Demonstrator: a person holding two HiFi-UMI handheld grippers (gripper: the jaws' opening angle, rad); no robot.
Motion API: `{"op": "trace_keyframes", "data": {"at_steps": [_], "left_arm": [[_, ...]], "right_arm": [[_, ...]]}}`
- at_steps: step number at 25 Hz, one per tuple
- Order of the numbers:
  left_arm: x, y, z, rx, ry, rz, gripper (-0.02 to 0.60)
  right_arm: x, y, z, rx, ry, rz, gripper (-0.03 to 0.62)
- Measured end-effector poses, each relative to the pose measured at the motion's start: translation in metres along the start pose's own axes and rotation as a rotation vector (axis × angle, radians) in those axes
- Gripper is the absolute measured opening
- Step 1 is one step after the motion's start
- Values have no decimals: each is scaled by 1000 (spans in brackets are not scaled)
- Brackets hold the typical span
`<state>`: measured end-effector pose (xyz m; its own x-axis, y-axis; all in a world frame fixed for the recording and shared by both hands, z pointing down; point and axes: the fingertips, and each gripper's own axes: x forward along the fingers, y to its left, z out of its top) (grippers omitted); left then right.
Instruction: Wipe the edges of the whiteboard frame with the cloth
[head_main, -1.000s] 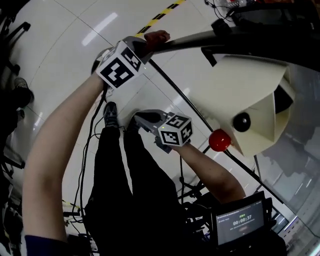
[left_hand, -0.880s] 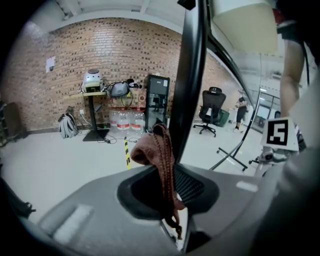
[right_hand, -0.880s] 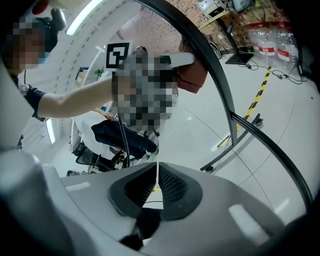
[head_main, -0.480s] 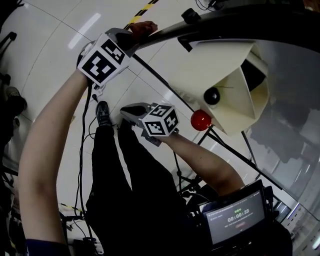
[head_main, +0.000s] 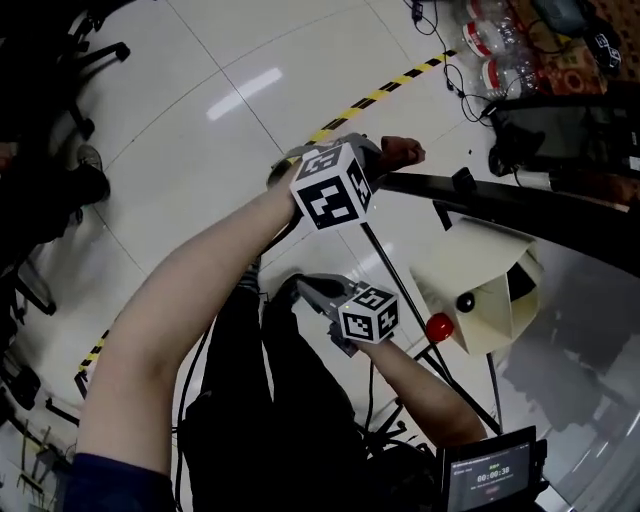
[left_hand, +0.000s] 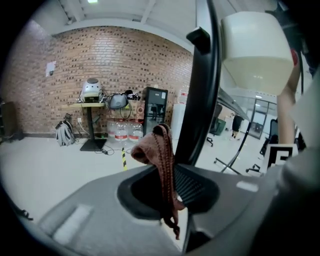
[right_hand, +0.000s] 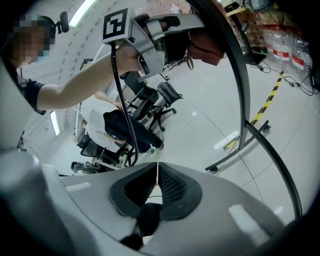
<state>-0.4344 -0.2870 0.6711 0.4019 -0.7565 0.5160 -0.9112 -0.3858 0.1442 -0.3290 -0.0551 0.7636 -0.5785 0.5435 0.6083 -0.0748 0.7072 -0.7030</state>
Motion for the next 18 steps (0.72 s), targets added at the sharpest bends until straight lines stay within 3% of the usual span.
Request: {"op": "trace_keyframes", "data": {"at_steps": [7,18], "left_arm": [[-13,-12,5,83,45,-53,75],[-35,-27,21,4,11,-58,75]], "right_arm": [[-9,16,6,-22,24,16,14],[-23,38,17,-54,18,14,14]]}}
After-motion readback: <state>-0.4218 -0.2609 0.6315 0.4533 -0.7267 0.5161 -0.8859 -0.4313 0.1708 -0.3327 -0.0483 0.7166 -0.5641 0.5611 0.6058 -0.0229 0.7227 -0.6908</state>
